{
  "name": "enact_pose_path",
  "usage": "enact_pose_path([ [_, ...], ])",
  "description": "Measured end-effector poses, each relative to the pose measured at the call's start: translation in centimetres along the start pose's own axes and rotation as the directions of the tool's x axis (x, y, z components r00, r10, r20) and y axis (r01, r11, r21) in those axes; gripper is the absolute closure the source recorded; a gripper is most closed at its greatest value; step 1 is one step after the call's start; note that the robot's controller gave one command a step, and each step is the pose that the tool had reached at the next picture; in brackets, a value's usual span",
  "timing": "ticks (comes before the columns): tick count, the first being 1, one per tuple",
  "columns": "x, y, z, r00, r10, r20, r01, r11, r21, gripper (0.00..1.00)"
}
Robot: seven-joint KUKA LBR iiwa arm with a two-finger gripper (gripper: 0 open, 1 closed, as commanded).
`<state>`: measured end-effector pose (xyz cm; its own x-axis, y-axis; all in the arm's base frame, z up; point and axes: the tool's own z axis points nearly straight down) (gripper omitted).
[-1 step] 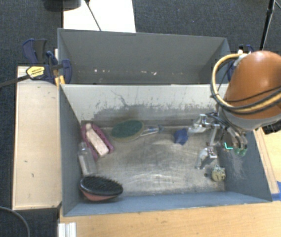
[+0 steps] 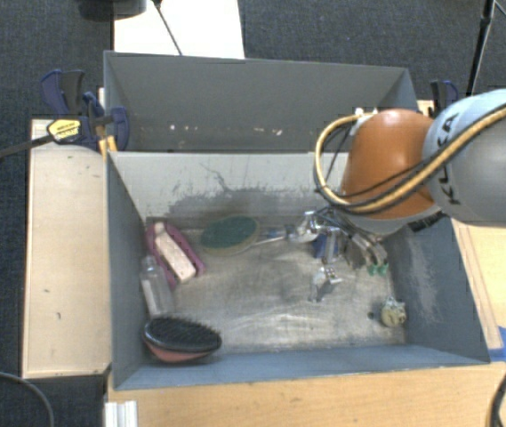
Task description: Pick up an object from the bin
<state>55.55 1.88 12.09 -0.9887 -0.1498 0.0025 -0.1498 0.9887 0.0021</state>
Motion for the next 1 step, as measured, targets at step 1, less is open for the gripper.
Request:
enact_pose_path([
  [1, -1.6, -10.67, 0.54, 0.986, -0.167, 0.014, 0.167, 0.986, 0.008, 0.0],
])
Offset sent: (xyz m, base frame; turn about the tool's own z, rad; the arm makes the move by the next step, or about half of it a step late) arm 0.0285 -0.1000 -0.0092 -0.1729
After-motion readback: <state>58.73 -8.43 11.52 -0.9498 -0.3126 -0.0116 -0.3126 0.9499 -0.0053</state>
